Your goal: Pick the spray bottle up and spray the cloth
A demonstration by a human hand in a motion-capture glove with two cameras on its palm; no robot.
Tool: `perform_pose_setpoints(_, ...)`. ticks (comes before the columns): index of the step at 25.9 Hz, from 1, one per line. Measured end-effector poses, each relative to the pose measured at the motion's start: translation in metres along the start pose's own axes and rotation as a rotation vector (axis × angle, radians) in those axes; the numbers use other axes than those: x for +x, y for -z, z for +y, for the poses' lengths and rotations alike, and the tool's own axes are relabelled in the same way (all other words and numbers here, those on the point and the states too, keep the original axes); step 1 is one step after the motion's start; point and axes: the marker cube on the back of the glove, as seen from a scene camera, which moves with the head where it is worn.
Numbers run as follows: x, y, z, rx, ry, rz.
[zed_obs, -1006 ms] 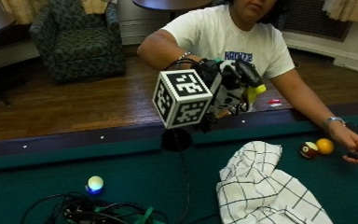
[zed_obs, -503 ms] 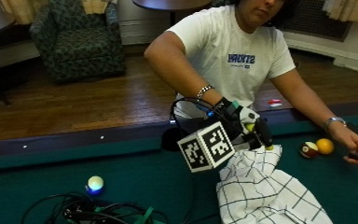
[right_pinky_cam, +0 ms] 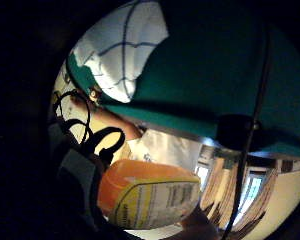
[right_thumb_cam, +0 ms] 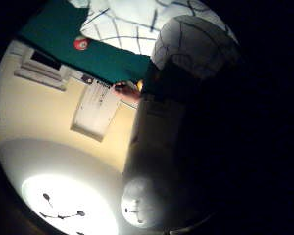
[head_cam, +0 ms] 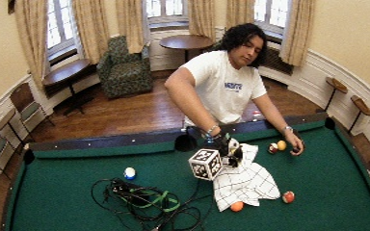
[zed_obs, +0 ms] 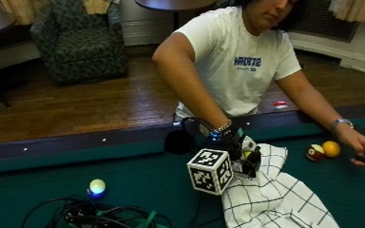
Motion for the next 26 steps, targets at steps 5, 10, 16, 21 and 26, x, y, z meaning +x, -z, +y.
perform_pose_setpoints(5, 0.025, -0.011, -0.018, -0.053, -0.128, 0.031)
perform_pose_setpoints(10, 0.042, -0.018, -0.029, -0.077, -0.191, 0.042)
perform_pose_setpoints(16, 0.048, -0.020, -0.033, -0.067, -0.207, 0.064)
perform_pose_setpoints(21, 0.049, -0.020, -0.031, -0.061, -0.198, 0.082)
perform_pose_setpoints(26, 0.021, -0.015, -0.014, -0.037, -0.056, 0.066)
